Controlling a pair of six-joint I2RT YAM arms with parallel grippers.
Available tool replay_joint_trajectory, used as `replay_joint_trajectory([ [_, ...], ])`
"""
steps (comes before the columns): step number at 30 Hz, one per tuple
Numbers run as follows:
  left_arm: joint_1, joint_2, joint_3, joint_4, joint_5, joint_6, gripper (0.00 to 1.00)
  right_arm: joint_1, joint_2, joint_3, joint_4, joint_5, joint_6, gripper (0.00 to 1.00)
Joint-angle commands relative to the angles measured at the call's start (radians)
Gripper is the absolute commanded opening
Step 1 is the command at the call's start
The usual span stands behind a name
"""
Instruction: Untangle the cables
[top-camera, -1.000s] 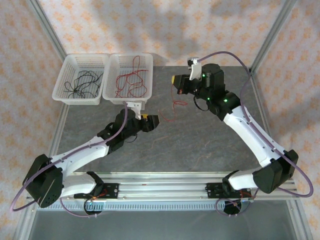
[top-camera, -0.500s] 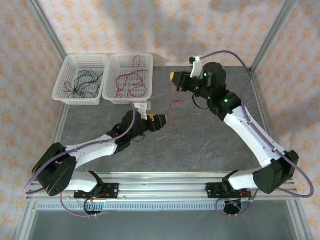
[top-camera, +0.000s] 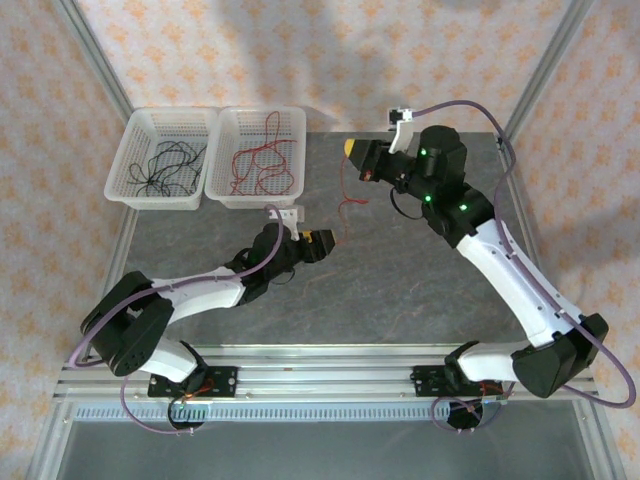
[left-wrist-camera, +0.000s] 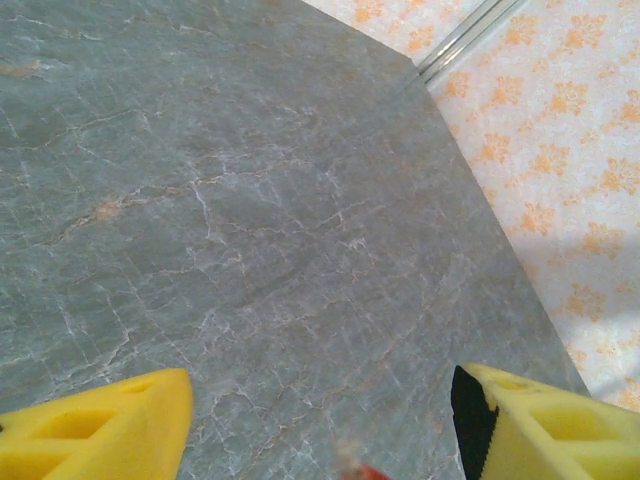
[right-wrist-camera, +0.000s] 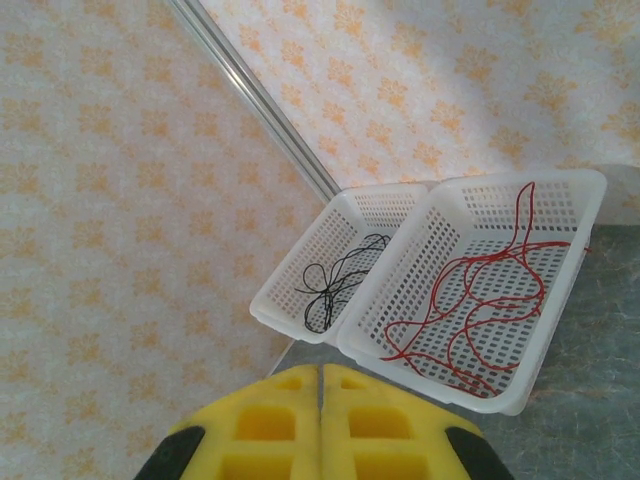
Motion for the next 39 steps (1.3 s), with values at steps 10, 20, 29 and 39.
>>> replay_joint_trajectory([
  [10, -0.005, 0.091, 0.098, 0.100, 0.007, -0.027, 0.00, -0.004, -0.054, -0.028, 0.030, 0.037, 0.021, 0.00],
  [20, 0.009, -0.035, 0.057, -0.172, -0.274, 0.053, 0.00, -0.005, -0.103, 0.086, -0.108, 0.278, -0.079, 0.00],
  [29, 0.100, -0.172, -0.018, -0.309, -0.402, 0.067, 0.00, -0.005, -0.143, 0.172, -0.082, 0.465, -0.133, 0.00],
  [39, 0.249, -0.253, 0.194, -0.484, -0.497, 0.237, 0.00, -0.005, 0.008, 0.252, 0.105, 0.385, -0.178, 0.00],
])
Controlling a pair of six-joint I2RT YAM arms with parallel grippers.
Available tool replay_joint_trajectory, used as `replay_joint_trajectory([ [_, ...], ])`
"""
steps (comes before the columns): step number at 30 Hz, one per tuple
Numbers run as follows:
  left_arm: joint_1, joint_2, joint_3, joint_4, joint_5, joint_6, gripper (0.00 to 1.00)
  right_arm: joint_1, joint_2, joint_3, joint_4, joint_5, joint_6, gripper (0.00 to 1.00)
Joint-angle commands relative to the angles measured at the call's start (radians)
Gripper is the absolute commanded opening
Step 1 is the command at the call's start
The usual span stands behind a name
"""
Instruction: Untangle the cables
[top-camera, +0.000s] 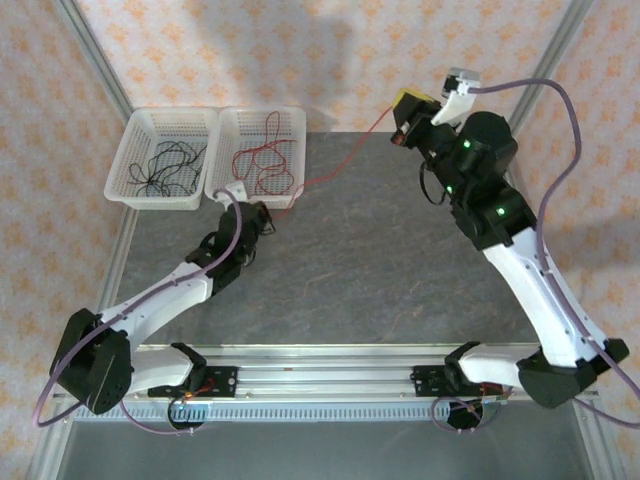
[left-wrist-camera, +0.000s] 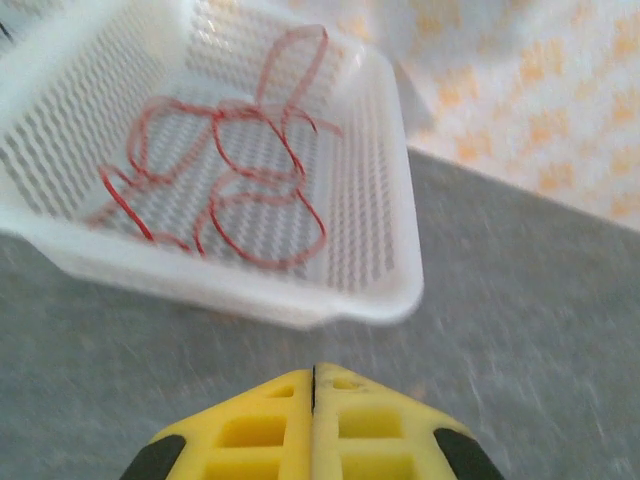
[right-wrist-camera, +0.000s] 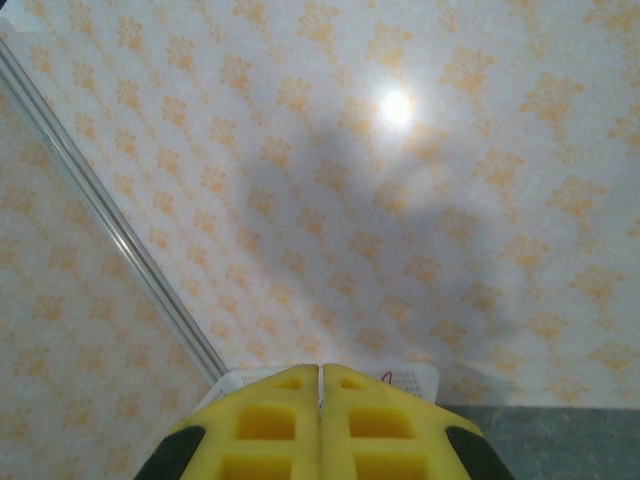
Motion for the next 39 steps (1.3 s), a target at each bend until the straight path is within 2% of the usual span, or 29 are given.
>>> replay_joint_trajectory([
  [1, 0.067, -0.007, 0.112, -0.095, -0.076, 0.098, 0.00, -0.004, 0.071, 0.053, 0.148, -0.061, -0.038, 0.00],
  [6, 0.155, 0.069, 0.224, -0.073, -0.058, 0.144, 0.00, -0.004, 0.227, 0.115, 0.269, -0.154, -0.034, 0.00],
  [11, 0.206, 0.197, 0.313, -0.038, -0.075, 0.168, 0.00, 0.002, 0.433, 0.245, 0.342, -0.227, -0.026, 0.00],
  [14, 0.232, 0.274, 0.372, -0.021, -0.081, 0.166, 0.00, 0.018, 0.596, 0.404, 0.316, -0.252, -0.028, 0.00],
  [19, 0.259, 0.367, 0.438, 0.015, -0.129, 0.160, 0.00, 0.063, 0.953, 0.818, 0.179, -0.267, -0.058, 0.00],
  [22, 0.268, 0.422, 0.478, 0.034, -0.140, 0.165, 0.00, 0.082, 1.139, 1.008, 0.131, -0.252, -0.060, 0.00],
  [28, 0.274, 0.568, 0.560, 0.052, -0.143, 0.178, 0.00, 0.102, 1.279, 0.946, 0.227, -0.207, -0.047, 0.00],
  [33, 0.274, 0.661, 0.584, 0.073, -0.146, 0.182, 0.00, 0.108, 1.372, 0.950, 0.234, -0.188, -0.041, 0.00],
  [35, 0.275, 0.679, 0.590, 0.078, -0.134, 0.183, 0.13, 0.110, 1.391, 0.950, 0.224, -0.181, -0.046, 0.00],
  [36, 0.274, 0.682, 0.592, 0.080, -0.124, 0.183, 0.23, 0.110, 1.398, 0.950, 0.216, -0.177, -0.053, 0.00],
  [37, 0.274, 0.679, 0.592, 0.084, -0.115, 0.183, 0.35, 0.110, 1.401, 0.950, 0.208, -0.172, -0.059, 0.05],
  [39, 0.275, 0.669, 0.601, 0.087, -0.106, 0.188, 0.52, 0.111, 1.403, 0.950, 0.192, -0.167, -0.071, 0.17],
])
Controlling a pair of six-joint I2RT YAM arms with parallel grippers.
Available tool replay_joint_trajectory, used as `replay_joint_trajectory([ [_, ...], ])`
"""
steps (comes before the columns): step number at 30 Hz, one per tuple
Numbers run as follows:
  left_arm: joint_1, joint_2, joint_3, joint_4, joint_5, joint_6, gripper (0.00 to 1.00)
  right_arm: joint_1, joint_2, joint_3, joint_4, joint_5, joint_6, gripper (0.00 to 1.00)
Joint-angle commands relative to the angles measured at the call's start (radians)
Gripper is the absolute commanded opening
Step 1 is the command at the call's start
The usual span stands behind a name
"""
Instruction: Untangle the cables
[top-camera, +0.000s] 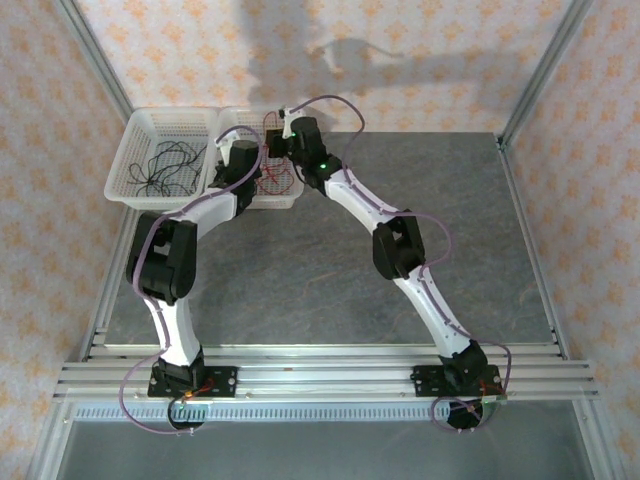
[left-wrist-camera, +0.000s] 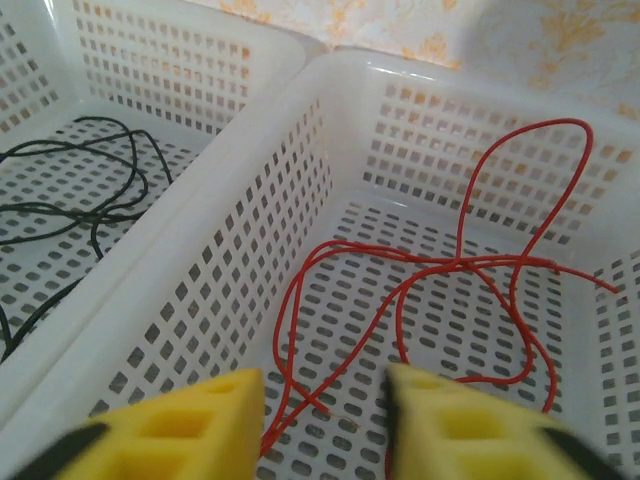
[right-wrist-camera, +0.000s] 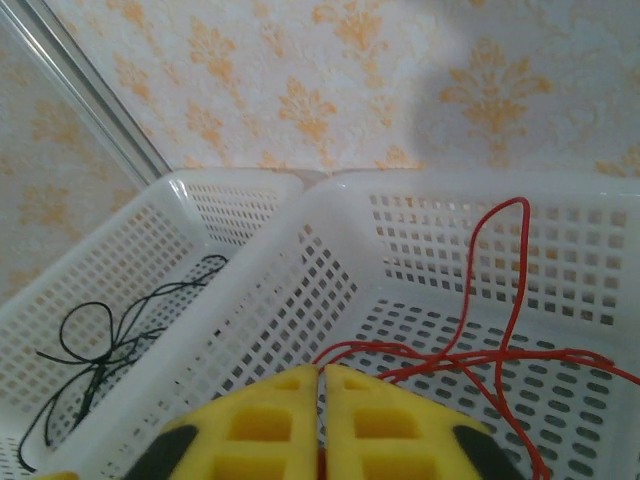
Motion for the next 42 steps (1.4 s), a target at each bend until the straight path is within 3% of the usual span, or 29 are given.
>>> replay_joint_trajectory([
  [1, 0.009, -0.035, 0.057, 0.037, 0.004, 0.012, 0.59, 0.005, -0.016, 0.011, 0.011, 0.030, -0.032, 0.24],
  [7, 0.008, -0.085, 0.135, 0.000, -0.007, 0.063, 0.81, 0.006, -0.043, 0.017, -0.024, 0.046, -0.048, 0.54],
  [11, 0.008, -0.116, 0.170, -0.031, 0.003, 0.090, 0.95, 0.009, -0.064, 0.018, -0.038, 0.063, -0.054, 0.65],
  [19, 0.009, -0.255, 0.091, -0.019, 0.057, 0.068, 0.99, 0.014, -0.113, 0.027, -0.118, 0.100, -0.060, 0.66],
  [27, -0.016, -0.446, -0.014, 0.054, 0.226, 0.096, 0.99, 0.039, -0.356, -0.040, -0.324, 0.278, -0.143, 0.67],
  [30, -0.030, -0.524, -0.090, 0.148, 0.262, 0.111, 0.99, 0.064, -0.567, -0.302, -0.312, 0.384, -0.175, 0.68],
  [34, -0.038, -0.586, -0.146, 0.177, 0.250, 0.105, 0.99, 0.084, -0.918, -0.797, -0.110, 0.445, -0.172, 0.70],
  [37, -0.043, -0.634, -0.234, 0.200, 0.158, 0.112, 0.99, 0.083, -1.140, -1.097, -0.023, 0.530, -0.164, 0.70],
  [42, -0.047, -0.716, -0.549, 0.488, -0.071, 0.153, 0.99, 0.073, -1.403, -1.464, 0.085, 0.707, -0.181, 0.71],
])
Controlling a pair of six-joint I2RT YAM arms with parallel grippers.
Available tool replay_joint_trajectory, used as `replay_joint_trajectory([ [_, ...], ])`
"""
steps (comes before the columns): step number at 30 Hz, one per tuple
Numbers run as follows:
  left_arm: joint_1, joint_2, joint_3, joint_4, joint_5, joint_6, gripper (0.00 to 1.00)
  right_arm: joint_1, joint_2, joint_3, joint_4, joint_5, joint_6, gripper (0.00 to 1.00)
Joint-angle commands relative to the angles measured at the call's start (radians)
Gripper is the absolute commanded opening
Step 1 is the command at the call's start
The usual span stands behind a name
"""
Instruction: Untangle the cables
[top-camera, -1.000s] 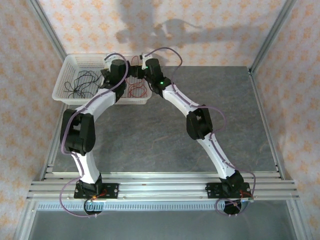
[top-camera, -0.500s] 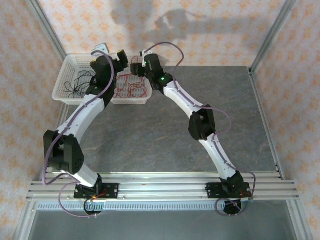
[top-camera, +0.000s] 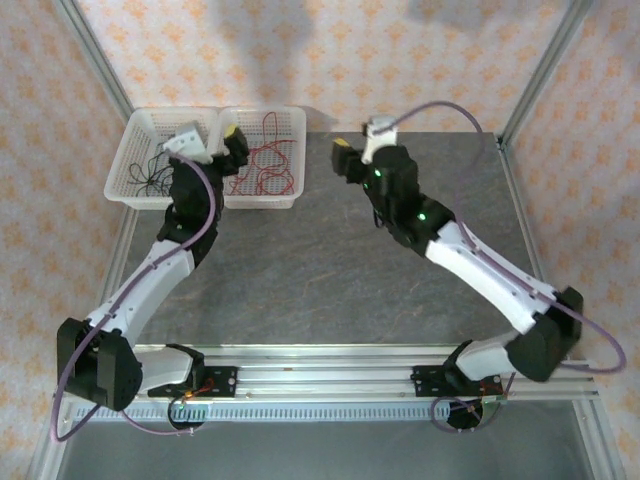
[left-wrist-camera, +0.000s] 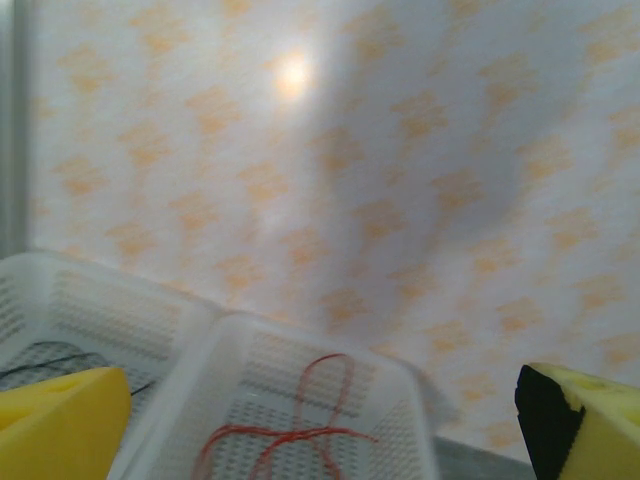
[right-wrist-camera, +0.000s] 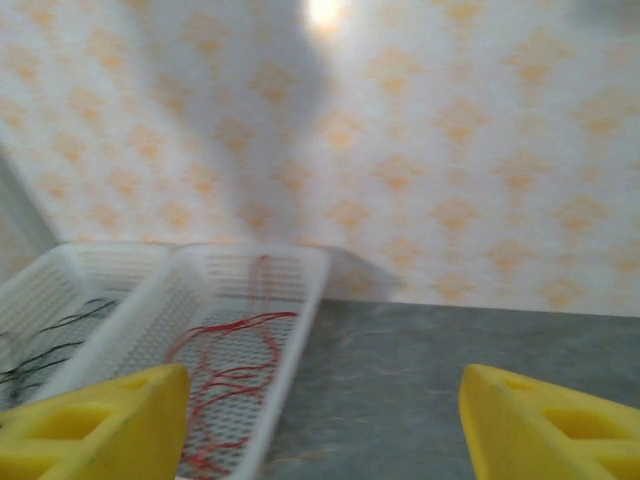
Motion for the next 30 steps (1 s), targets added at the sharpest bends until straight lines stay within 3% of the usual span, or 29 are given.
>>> replay_joint_trajectory([
  [1, -0.006, -0.022, -0.167, 0.251, -0.191, 0.048, 0.99, -0.016, -0.107, -0.223, 0.103, 0.157, -0.027, 0.71],
  [7, -0.015, -0.018, -0.326, 0.371, -0.332, 0.042, 1.00, -0.117, -0.368, -0.570, 0.264, 0.195, -0.095, 0.72],
  [9, -0.028, -0.027, -0.449, 0.530, -0.373, 0.092, 0.99, -0.150, -0.450, -0.721, 0.405, 0.191, -0.172, 0.74],
  [12, -0.033, -0.013, -0.700, 0.931, -0.286, 0.253, 0.99, -0.200, -0.569, -0.946, 0.654, 0.176, -0.280, 0.80],
  [14, -0.033, 0.020, -0.815, 1.116, -0.254, 0.313, 0.99, -0.262, -0.633, -1.036, 0.709, 0.165, -0.278, 0.83],
  [18, -0.039, -0.020, -0.865, 1.005, -0.274, 0.262, 0.99, -0.393, -0.675, -1.109, 0.728, 0.114, -0.182, 0.83],
  [22, -0.038, -0.086, -0.847, 0.853, -0.289, 0.239, 0.99, -0.507, -0.587, -1.155, 0.812, 0.007, -0.086, 0.83],
  [30, 0.051, -0.016, -0.878, 0.907, -0.259, 0.178, 0.99, -0.595, -0.302, -1.220, 1.151, -0.136, -0.074, 0.83],
])
